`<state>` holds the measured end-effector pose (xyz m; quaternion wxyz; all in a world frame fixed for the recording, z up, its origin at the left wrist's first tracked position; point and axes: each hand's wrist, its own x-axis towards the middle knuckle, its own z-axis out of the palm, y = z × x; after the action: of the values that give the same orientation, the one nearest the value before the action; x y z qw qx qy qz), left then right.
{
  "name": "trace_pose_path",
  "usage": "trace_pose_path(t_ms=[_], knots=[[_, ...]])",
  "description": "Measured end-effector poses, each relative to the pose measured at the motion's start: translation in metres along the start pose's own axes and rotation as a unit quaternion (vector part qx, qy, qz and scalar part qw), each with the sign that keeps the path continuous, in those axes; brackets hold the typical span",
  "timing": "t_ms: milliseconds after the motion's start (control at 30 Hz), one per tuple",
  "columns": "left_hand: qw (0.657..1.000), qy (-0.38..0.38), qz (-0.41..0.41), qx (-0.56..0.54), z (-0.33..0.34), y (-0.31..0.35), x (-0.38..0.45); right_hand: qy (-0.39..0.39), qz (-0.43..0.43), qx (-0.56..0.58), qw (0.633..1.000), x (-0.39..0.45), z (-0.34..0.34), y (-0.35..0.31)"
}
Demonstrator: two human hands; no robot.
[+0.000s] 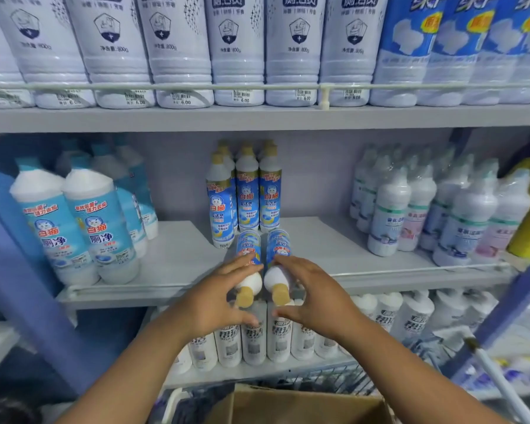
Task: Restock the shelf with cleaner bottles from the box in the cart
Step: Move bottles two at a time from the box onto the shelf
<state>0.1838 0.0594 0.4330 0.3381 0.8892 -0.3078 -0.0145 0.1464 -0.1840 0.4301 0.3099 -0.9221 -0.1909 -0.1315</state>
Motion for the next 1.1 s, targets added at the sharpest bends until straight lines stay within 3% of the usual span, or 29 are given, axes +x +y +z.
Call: trace_pose_path(t_ms=[233,367,567,733,967,1100], knots=[[0.997,0.057,-0.045,-0.002,0.001,0.003,-0.002,0.016,-0.031,-0.038,0.999,0.003,-0.003,-0.002],[0.998,0.056,-0.011,-0.015,-0.007,0.001,0.004,-0.016,-0.049,-0.055,0.997,0.014,-0.011,-0.003],[0.993,0.112,0.032,-0.024,-0.039,0.021,0.026,0.089,-0.066,0.078,0.991,0.038,-0.031,-0.013],[0.985,0.162,-0.034,-0.047,-0.066,0.031,0.056,0.111,0.012,0.144,0.983,0.074,-0.054,-0.026],[0.972,0.214,-0.065,0.069,-0.102,0.054,0.108,0.076,0.124,0.12,0.982,0.141,-0.087,-0.034],[0.937,0.207,-0.056,0.275,-0.119,0.064,0.139,0.055,0.147,0.064,0.986,0.175,-0.094,-0.027]])
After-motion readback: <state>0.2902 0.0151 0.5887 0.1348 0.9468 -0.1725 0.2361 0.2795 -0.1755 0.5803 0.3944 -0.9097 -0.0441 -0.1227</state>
